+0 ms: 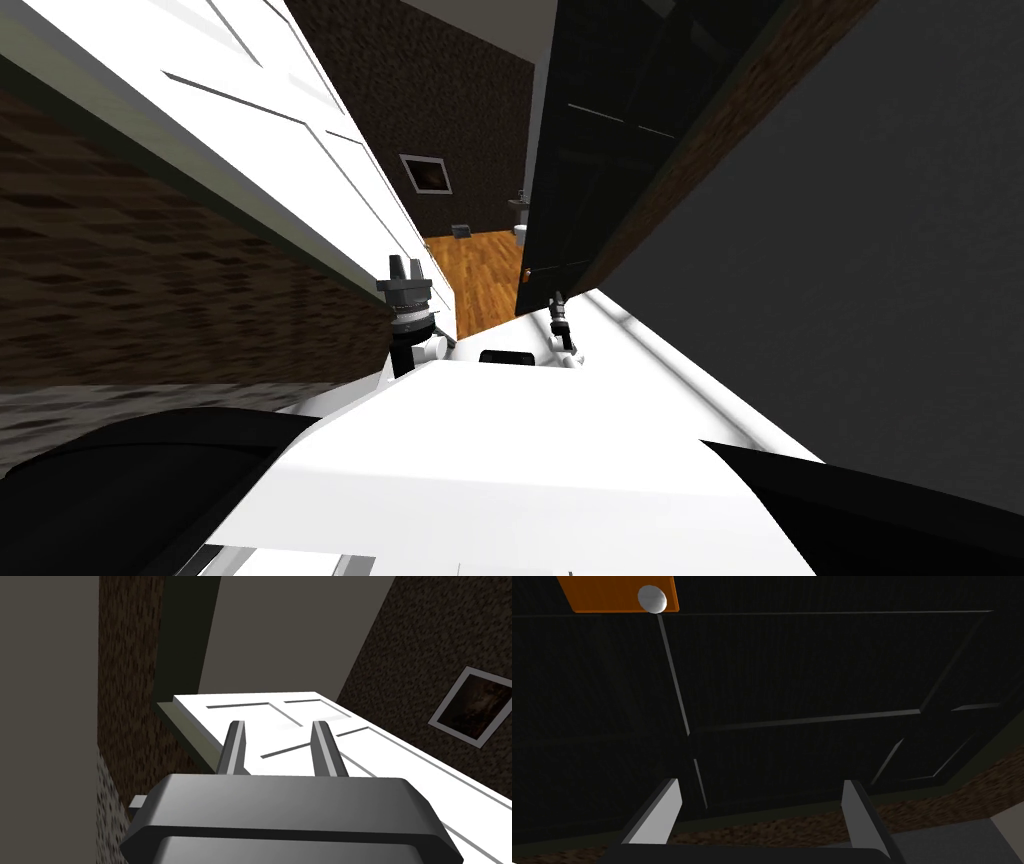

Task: Push the door open

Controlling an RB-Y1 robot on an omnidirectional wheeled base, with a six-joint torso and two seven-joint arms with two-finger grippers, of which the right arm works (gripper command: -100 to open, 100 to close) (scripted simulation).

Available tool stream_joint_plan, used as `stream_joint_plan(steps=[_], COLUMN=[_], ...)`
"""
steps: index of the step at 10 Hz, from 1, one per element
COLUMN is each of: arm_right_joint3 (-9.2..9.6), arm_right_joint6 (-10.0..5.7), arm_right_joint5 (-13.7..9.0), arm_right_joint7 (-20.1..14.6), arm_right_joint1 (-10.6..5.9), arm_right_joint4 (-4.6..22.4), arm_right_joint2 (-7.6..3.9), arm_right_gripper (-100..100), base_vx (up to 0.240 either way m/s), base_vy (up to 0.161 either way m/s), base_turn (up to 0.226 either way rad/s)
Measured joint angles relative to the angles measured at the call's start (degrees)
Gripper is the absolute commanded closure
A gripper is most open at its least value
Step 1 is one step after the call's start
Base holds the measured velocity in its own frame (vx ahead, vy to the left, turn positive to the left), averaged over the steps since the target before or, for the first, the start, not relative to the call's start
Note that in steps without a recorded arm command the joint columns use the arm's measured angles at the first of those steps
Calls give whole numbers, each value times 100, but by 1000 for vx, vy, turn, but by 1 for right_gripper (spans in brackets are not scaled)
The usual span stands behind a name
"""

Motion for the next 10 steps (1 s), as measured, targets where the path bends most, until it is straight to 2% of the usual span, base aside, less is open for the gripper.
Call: stream_joint_plan(steps=[2,4,7,10], arm_right_joint3=[18,25,40,54], arm_right_joint6=[-59,-157,-266,-426], arm_right_joint5=[0,-14,-27,-51], arm_right_joint7=[19,8,-3,-32], arm_right_joint1=[-92,-229,-381,-619], arm_right_joint4=[231,561,952,1520], arm_right_joint2=[33,21,18,-7], arm_right_gripper=[-100,-100,-100,-100], base_vx=[22,36,20,36], base_vy=[-60,-92,-72,-101], base_turn=[88,210,120,199])
